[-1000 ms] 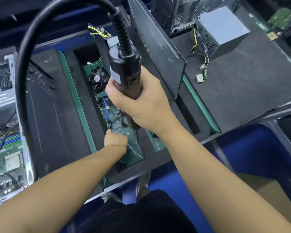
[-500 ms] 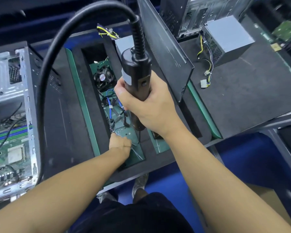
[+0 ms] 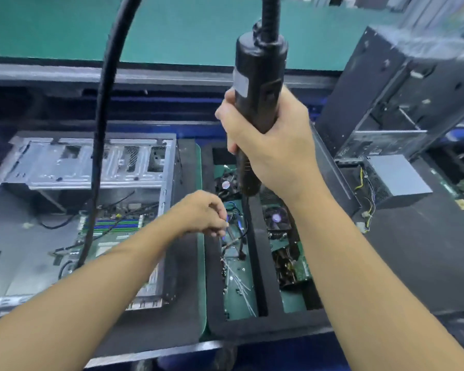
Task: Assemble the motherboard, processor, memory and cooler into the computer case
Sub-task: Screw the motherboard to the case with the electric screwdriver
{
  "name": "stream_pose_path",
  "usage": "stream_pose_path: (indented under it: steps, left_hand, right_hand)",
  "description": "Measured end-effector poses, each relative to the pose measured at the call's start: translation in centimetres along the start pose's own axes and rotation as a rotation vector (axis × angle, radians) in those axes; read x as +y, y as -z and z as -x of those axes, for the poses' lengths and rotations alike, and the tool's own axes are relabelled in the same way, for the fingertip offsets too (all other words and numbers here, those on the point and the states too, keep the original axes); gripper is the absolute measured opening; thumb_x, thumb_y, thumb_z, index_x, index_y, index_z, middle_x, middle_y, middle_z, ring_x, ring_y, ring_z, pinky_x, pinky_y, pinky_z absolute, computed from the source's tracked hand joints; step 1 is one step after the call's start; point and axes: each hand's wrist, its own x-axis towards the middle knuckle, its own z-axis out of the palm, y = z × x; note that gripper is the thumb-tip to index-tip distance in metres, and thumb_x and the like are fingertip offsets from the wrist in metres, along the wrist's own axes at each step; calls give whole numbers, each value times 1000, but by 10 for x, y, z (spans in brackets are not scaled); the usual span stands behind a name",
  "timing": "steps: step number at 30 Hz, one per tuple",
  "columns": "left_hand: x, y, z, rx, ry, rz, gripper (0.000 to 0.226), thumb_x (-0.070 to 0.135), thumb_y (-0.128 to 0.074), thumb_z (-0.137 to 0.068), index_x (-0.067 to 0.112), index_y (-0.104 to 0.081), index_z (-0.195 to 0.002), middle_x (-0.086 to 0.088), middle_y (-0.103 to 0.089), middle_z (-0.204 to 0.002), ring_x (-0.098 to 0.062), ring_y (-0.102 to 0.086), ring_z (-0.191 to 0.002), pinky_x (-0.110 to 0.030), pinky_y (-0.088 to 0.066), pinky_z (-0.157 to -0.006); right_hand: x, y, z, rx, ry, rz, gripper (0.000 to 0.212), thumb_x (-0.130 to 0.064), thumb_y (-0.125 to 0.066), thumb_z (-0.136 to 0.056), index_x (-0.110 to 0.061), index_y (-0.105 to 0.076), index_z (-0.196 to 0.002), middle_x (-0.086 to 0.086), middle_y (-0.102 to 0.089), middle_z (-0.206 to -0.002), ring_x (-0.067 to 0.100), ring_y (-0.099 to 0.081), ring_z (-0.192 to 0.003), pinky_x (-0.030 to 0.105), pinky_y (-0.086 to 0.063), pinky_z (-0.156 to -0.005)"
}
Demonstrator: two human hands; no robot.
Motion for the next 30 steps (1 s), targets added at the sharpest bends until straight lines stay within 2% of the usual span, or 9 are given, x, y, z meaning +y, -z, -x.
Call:
stream_pose_path:
  steps: [2, 4, 6, 8, 10, 16, 21, 25, 30]
  left_hand:
    - [-4, 36, 16, 110, -63, 13, 12, -6, -69, -76, 6, -70, -77, -16, -72, -68, -20, -69, -59, -24, -56, -52]
    - [-18, 71, 31, 200, -96, 29, 10, -1, -74, -76, 9, -75, -78, -11, -72, -66, -13, -67, -54, -19, -49, -46]
    - [-38, 103, 48, 242, -110, 25, 7, 6, -77, -79, 11, -78, -83, -6, -74, -70, -14, -67, -59, -25, -54, -54]
    - [-58, 123, 58, 270, -128, -17, 8, 11, -77, -80, 18, -79, -85, 2, -75, -71, -9, -69, -64, -21, -56, -63]
    - [-76, 137, 68, 307, -149, -50, 10, 16, -79, -80, 26, -78, -81, 6, -74, -68, -5, -70, -65, -13, -52, -61]
    - [-114, 156, 76, 285, -201, -43, 9, 17, -84, -75, 22, -77, -77, 4, -74, -68, -9, -72, -64, -10, -51, -59]
    - [-130, 159, 68, 254, -247, -138, 12, 27, -87, -71, 31, -75, -69, 12, -72, -66, -3, -69, -63, -10, -50, -60]
    - [-135, 157, 61, 295, -358, -229, 26, 32, -88, -66, 40, -65, -60, 21, -68, -63, 2, -64, -61, -7, -43, -57]
    - [-136, 152, 57, 336, -412, -239, 29, 37, -86, -68, 31, -60, -57, 7, -67, -64, -12, -61, -60, -26, -51, -58]
  right_hand:
    - [-14, -26, -10, -12, 29, -29, 24, -10, -69, -89, 10, -57, -94, 24, -62, -79, 40, -56, -66, 52, -51, -67]
    - [-26, -53, -18, -24, 45, -66, 23, -9, -69, -90, 10, -56, -94, 24, -61, -75, 37, -57, -63, 50, -53, -62]
    - [-36, -87, -23, -38, 49, -102, 22, -8, -69, -90, 9, -56, -93, 21, -61, -71, 34, -57, -59, 46, -52, -59]
    - [-42, -115, -25, -51, 40, -118, 22, -9, -69, -90, 8, -55, -92, 20, -60, -71, 34, -57, -59, 47, -52, -60]
    - [-42, -141, -24, -67, 22, -124, 21, -10, -69, -90, 7, -56, -93, 20, -61, -74, 36, -58, -62, 50, -53, -64]
    - [-32, -193, -22, -13, -4, -87, 19, -20, -70, -87, -5, -59, -92, 19, -62, -79, 44, -56, -69, 55, -52, -65]
    - [-32, -214, -26, 48, 1, -83, 19, -23, -68, -85, -8, -58, -88, 20, -63, -78, 39, -56, -63, 48, -54, -64]
    - [-29, -220, -25, 80, -29, -73, 16, -17, -69, -87, -5, -58, -89, 19, -60, -71, 27, -55, -58, 36, -53, -60]
    - [-23, -219, -22, 115, -31, -69, 18, -14, -68, -89, 0, -57, -91, 24, -57, -68, 40, -52, -62, 49, -50, -62]
